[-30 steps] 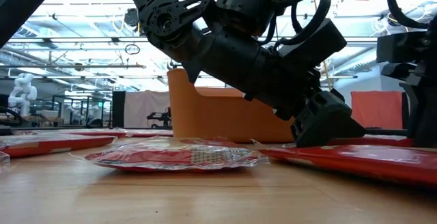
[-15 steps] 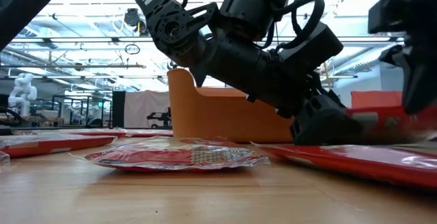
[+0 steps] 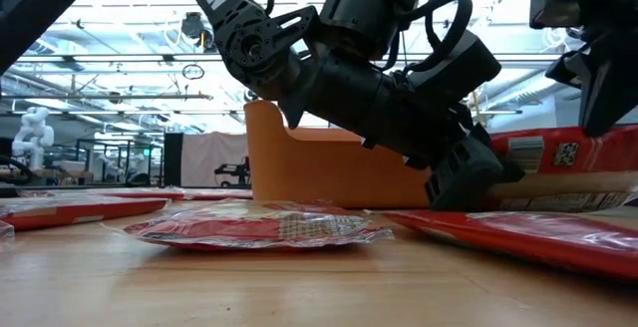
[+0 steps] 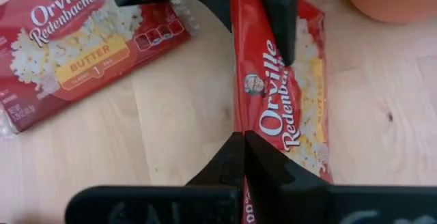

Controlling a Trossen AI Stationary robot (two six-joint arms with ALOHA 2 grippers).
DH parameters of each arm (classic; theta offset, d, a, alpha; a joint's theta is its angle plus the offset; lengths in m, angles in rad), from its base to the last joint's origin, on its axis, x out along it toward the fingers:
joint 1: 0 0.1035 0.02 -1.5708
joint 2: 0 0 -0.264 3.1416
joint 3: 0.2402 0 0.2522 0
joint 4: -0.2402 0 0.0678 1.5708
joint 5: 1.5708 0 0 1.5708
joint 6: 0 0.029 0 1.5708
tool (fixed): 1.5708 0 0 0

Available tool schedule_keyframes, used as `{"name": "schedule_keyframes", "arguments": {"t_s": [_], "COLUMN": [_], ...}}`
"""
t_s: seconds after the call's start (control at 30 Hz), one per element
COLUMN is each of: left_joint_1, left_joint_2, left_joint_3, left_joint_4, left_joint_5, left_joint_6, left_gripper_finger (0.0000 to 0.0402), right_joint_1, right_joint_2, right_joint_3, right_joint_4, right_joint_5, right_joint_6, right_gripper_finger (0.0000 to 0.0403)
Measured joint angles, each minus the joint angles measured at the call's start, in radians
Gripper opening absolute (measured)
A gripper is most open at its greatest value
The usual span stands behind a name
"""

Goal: Sort popcorn bags into baskets
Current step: Put the red popcorn bag into the orange bin

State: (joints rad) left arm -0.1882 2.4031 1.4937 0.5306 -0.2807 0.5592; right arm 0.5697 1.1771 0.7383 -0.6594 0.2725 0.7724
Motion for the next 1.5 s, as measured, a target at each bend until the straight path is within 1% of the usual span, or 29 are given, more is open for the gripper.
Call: {"name": "schedule_keyframes", "arguments": {"t_s": [0.07,0.2,0.27,0.37,0.47,0.57,0.67,0.77,0.87,0.97,1.07,1.17,1.37,1.43,1.5], "left_joint_1": [-0.003,-0.014,-0.020,-0.024,-0.024,-0.017,-0.002,0.011,0.021,0.030,0.035,0.035,0.035,0.032,0.022], "left_joint_2": [0.000,0.000,-0.004,-0.019,-0.049,-0.082,-0.110,-0.128,-0.134,-0.139,-0.139,-0.139,-0.146,-0.173,-0.214], "left_joint_3": [0.000,0.000,0.000,-0.002,-0.003,-0.003,-0.002,-0.002,-0.002,-0.001,-0.001,0.000,0.002,0.002,0.001], "left_joint_4": [0.001,-0.004,-0.016,-0.046,-0.083,-0.122,-0.177,-0.214,-0.238,-0.245,-0.246,-0.251,-0.285,-0.339,-0.392], "left_joint_5": [-0.003,0.001,0.004,0.008,0.012,0.015,0.019,0.025,0.030,0.086,0.115,0.123,0.124,0.139,0.155], "left_joint_6": [-0.004,-0.043,-0.070,-0.111,-0.163,-0.209,-0.252,-0.284,-0.312,-0.343,-0.372,-0.384,-0.389,-0.393,-0.411], "left_gripper_finger": [0.0033,0.0029,0.0035,0.0058,0.0064,0.0058,0.0045,0.0036,0.0036,0.0044,0.0048,0.0049,0.0052,0.0063,0.0082], "right_joint_1": [0.000,0.000,0.000,0.001,0.003,0.004,0.004,0.004,-0.004,-0.021,-0.039,-0.045,-0.045,-0.045,-0.046], "right_joint_2": [-0.011,-0.041,-0.050,-0.050,-0.036,-0.020,-0.007,0.018,0.062,0.115,0.166,0.197,0.204,0.200,0.188], "right_joint_3": [0.000,0.002,0.002,0.002,0.002,0.001,0.002,0.002,0.002,0.002,0.002,0.002,0.002,0.002,0.006], "right_joint_4": [-0.002,0.006,0.007,0.028,0.085,0.126,0.120,0.095,0.102,0.107,0.109,0.118,0.124,0.134,0.135], "right_joint_5": [0.024,0.048,0.072,0.093,0.097,0.094,0.101,0.147,0.174,0.175,0.174,0.195,0.198,0.197,0.185], "right_joint_6": [-0.001,-0.010,-0.011,-0.039,-0.085,-0.116,-0.121,-0.119,-0.143,-0.157,-0.166,-0.174,-0.230,-0.268,-0.310], "right_gripper_finger": [0.0005,0.0040,0.0064,0.0099,0.0127,0.0143,0.0148,0.0149,0.0149,0.0148,0.0138,0.0113,0.0039,0.0022,0.0017]}}
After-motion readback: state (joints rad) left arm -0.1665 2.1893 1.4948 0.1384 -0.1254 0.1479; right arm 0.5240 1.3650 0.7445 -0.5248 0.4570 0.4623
